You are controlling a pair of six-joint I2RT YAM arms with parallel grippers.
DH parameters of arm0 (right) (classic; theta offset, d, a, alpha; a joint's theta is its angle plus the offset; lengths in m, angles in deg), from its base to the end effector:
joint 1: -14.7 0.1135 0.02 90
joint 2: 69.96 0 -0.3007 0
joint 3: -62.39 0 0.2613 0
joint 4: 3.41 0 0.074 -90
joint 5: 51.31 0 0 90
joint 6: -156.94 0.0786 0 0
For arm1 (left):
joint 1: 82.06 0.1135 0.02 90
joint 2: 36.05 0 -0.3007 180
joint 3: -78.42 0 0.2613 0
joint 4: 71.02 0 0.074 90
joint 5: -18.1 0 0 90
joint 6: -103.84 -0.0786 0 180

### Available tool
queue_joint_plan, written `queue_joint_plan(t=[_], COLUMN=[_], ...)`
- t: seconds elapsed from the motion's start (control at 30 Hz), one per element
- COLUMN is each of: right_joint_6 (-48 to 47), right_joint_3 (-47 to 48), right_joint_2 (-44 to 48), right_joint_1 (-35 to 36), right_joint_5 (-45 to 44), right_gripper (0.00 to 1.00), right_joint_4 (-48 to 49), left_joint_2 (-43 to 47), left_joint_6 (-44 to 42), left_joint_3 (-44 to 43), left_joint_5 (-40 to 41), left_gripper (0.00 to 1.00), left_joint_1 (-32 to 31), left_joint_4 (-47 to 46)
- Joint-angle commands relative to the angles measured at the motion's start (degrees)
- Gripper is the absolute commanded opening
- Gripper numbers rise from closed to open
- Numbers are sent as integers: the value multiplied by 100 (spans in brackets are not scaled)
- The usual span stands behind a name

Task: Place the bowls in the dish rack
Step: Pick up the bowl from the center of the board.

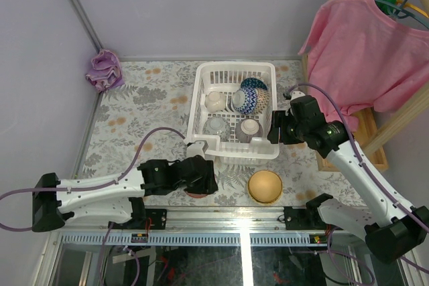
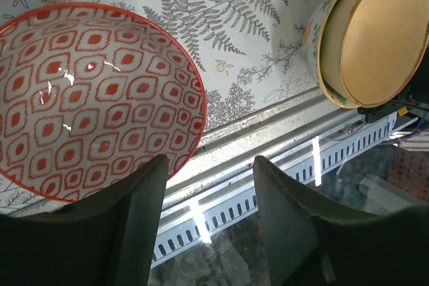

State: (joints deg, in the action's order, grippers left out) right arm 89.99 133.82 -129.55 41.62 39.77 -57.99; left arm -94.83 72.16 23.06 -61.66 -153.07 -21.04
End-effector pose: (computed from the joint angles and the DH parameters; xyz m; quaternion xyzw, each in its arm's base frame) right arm 0.2094 0.1080 0.3229 -0.0347 0.9155 0.1771 0.3597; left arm 0.0832 -0.1990 0.2336 0.0767 0.9429 -0.2464 0.2104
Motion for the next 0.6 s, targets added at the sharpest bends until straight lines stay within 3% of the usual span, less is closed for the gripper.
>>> queue_joint_plan(t=[0.0,0.57], right_joint_6=[-90,-196], right_joint_3=[63,-48], right_joint_2=[125,136], right_joint_1=[43,46], right_joint_5=[28,33], right_gripper=[65,65], right_joint_4=[113,172], left_joint_2=[-176,-817], left_joint_6=[172,156], left_joint_3=[41,-18], left_joint_5=[325,556], left_gripper=[52,43], left_joint_1=[-83,-119], left_joint_4=[-447,-663])
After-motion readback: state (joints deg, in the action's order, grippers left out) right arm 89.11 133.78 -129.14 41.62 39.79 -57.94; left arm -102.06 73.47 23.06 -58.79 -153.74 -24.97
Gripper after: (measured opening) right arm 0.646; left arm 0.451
